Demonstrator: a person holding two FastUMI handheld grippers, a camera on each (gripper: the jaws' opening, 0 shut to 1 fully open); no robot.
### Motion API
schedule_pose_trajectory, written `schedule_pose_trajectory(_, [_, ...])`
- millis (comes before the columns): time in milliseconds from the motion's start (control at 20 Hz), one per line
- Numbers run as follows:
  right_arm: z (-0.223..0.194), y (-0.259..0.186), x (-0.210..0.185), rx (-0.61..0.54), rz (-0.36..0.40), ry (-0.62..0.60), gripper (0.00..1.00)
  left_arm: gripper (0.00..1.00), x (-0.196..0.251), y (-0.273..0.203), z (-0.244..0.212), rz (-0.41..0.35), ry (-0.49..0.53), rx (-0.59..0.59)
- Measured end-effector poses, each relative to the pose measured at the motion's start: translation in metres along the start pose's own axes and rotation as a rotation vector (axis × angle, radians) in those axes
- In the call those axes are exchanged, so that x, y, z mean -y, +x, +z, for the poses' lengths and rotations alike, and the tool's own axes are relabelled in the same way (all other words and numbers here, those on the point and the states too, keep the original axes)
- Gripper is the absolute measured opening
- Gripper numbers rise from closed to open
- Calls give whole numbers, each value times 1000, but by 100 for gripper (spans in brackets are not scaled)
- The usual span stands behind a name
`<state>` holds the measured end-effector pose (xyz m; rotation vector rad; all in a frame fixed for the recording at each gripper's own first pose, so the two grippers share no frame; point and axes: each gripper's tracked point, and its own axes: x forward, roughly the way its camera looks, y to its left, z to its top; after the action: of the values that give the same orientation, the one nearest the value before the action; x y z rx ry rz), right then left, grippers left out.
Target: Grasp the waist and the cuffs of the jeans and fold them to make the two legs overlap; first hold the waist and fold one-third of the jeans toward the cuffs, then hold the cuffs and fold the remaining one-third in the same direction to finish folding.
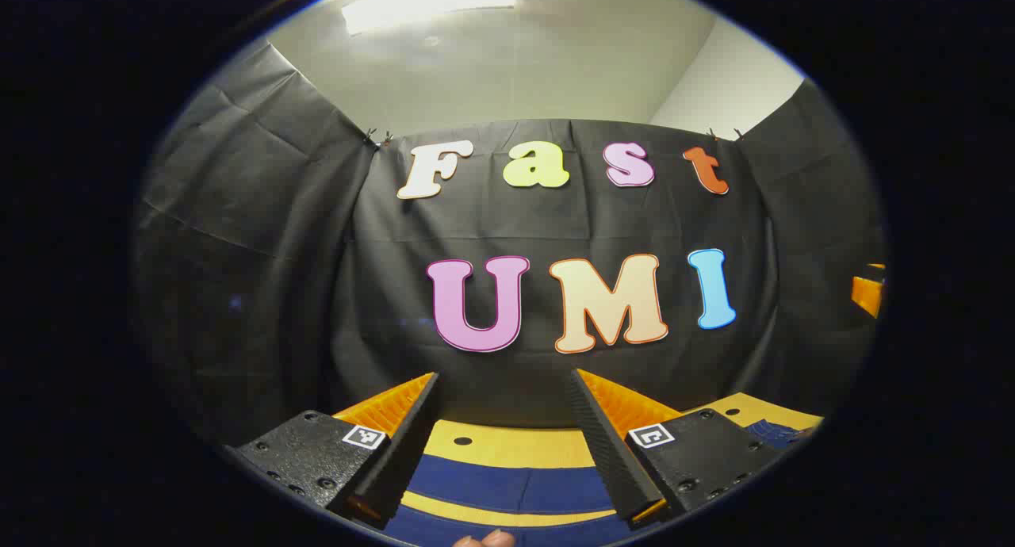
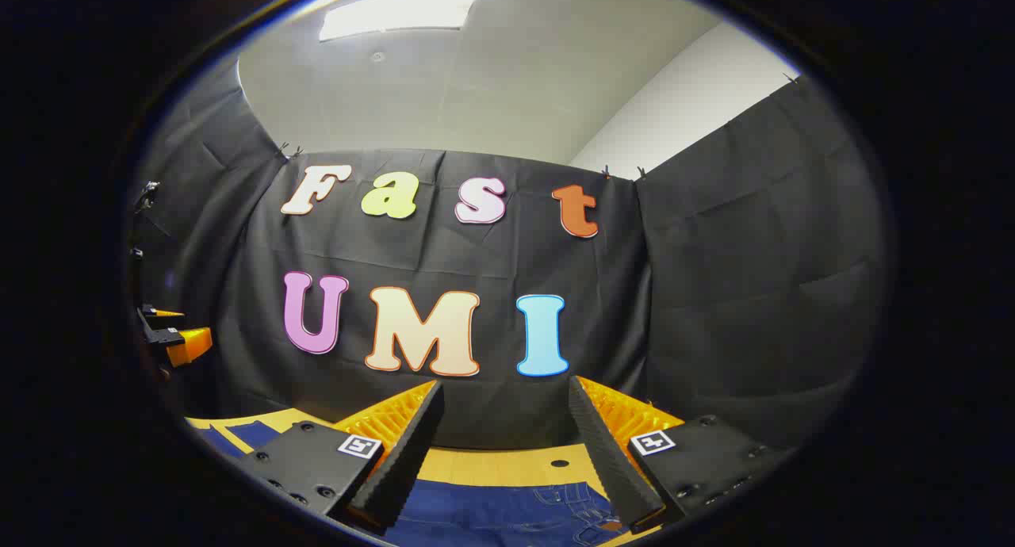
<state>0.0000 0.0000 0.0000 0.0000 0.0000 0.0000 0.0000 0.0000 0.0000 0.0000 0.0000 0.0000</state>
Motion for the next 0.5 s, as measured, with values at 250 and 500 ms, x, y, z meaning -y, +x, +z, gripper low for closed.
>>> schedule_pose_trajectory(250, [1, -3, -2, 6, 2, 6, 98, 94, -3, -1, -3, 4, 6, -9])
schedule_pose_trajectory(500, [0, -6, -8, 13, 10, 17, 98, 94, -9, -7, -8, 14, 15, -20])
